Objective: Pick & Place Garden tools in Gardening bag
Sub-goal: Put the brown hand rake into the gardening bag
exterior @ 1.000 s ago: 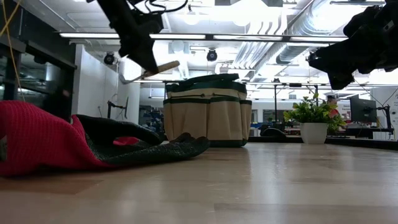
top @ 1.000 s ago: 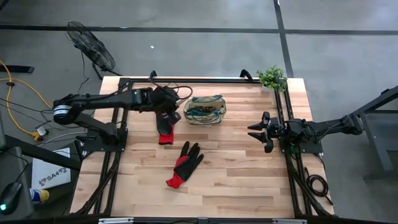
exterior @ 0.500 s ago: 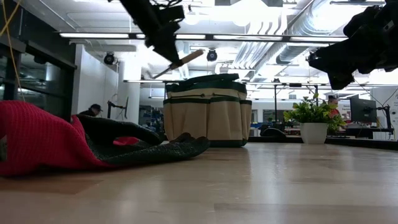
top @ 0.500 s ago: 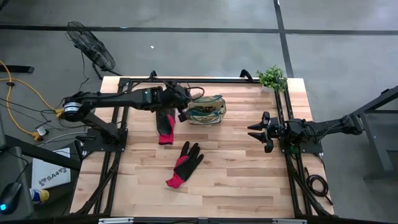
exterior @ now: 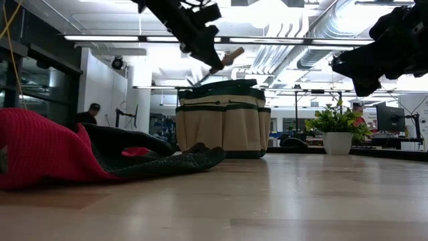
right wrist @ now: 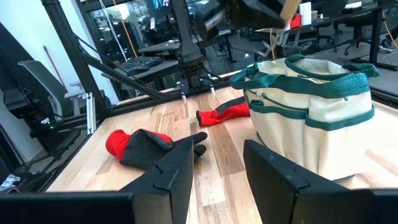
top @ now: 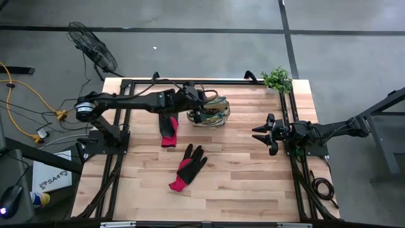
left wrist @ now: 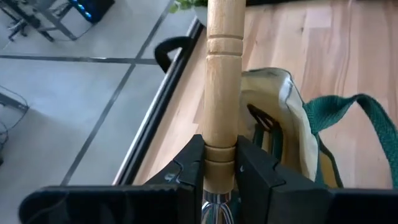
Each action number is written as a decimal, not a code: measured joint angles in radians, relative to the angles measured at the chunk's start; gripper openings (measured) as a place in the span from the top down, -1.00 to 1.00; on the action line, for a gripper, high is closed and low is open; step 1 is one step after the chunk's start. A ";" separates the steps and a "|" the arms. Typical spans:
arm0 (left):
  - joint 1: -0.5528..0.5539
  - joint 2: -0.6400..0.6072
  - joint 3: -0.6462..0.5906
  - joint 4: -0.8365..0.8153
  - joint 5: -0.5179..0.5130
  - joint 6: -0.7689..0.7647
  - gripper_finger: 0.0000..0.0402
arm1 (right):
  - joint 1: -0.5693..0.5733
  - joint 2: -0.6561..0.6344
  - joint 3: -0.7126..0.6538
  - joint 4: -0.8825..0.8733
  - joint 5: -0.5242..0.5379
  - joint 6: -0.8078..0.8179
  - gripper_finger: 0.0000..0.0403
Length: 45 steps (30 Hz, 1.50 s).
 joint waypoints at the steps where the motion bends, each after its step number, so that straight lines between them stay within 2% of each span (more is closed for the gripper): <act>1: 0.000 0.011 0.002 0.015 0.005 0.004 0.71 | 0.000 0.000 0.000 0.000 0.000 0.000 0.33; 11: 0.001 0.102 0.061 0.019 0.028 0.012 0.71 | 0.000 0.000 0.000 0.000 0.000 0.000 0.33; 18: 0.001 0.153 0.070 0.006 0.023 -0.036 0.71 | 0.000 0.000 0.000 0.000 0.000 0.000 0.33; 28: 0.016 0.156 0.070 -0.130 -0.019 -0.086 0.71 | 0.000 0.000 0.000 0.000 0.000 0.000 0.33; 37: 0.029 0.156 0.070 -0.183 0.025 -0.087 0.71 | 0.000 0.000 0.000 0.000 0.000 0.000 0.33; 41: 0.029 0.156 0.069 -0.185 0.045 -0.042 0.63 | 0.000 0.000 0.000 0.000 0.000 0.000 0.33; 45: 0.029 0.156 0.069 -0.193 0.068 -0.008 0.64 | 0.000 0.000 0.000 0.000 0.000 0.000 0.33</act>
